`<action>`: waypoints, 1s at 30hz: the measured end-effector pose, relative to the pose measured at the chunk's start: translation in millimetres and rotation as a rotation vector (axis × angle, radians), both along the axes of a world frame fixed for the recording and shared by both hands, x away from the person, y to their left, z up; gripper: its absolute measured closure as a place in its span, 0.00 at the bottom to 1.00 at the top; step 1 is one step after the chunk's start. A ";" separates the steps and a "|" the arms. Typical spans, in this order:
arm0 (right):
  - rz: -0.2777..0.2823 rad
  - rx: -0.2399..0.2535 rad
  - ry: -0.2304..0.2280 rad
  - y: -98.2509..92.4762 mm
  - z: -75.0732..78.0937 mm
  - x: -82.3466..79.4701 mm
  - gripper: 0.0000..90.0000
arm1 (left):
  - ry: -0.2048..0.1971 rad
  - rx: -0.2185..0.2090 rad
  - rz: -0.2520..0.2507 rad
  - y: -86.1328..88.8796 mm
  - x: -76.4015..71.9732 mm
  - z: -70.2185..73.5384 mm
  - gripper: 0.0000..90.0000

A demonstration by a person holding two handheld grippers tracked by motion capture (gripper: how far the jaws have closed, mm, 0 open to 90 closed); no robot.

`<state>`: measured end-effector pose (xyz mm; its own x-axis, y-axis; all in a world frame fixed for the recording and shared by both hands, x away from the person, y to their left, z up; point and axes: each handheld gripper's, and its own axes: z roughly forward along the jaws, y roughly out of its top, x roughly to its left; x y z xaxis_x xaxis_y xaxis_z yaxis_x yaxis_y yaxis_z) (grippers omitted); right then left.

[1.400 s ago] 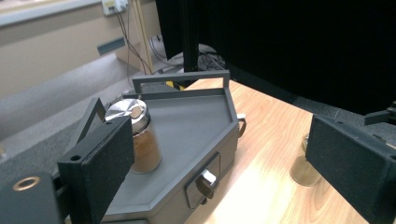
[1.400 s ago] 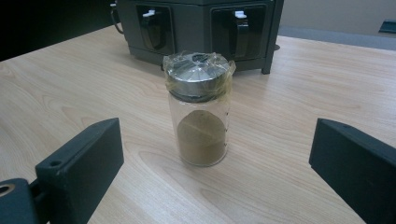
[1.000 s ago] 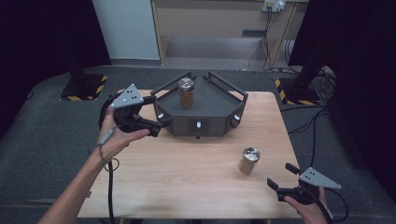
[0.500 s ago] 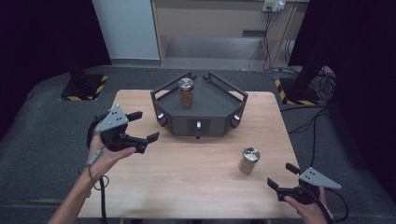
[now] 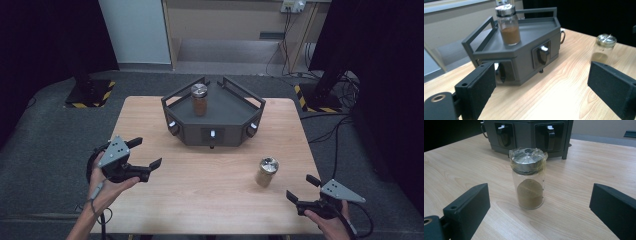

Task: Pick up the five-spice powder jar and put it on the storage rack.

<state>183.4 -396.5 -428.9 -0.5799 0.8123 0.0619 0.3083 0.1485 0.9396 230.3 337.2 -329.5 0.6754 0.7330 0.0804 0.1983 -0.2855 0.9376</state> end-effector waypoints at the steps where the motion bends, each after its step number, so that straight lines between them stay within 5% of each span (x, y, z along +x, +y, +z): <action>1: 0.000 0.000 0.000 0.0 0.0 0.0 0.04 | 0.002 -0.001 0.006 -0.2 -1.9 -2.9 0.08; 12: -0.001 -0.001 -0.001 0.1 0.3 -0.8 0.04 | 0.057 -0.065 0.039 5.2 -12.6 -32.0 0.08; 30: -0.003 0.001 -0.006 0.0 0.1 -1.7 0.04 | 0.089 -0.051 0.083 3.5 -31.6 -61.8 0.08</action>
<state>181.7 -396.5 -428.8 -0.5778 0.8140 0.0591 0.3034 0.1470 0.9415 198.8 340.7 -391.3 0.6149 0.7884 -0.0159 0.3024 -0.2171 0.9281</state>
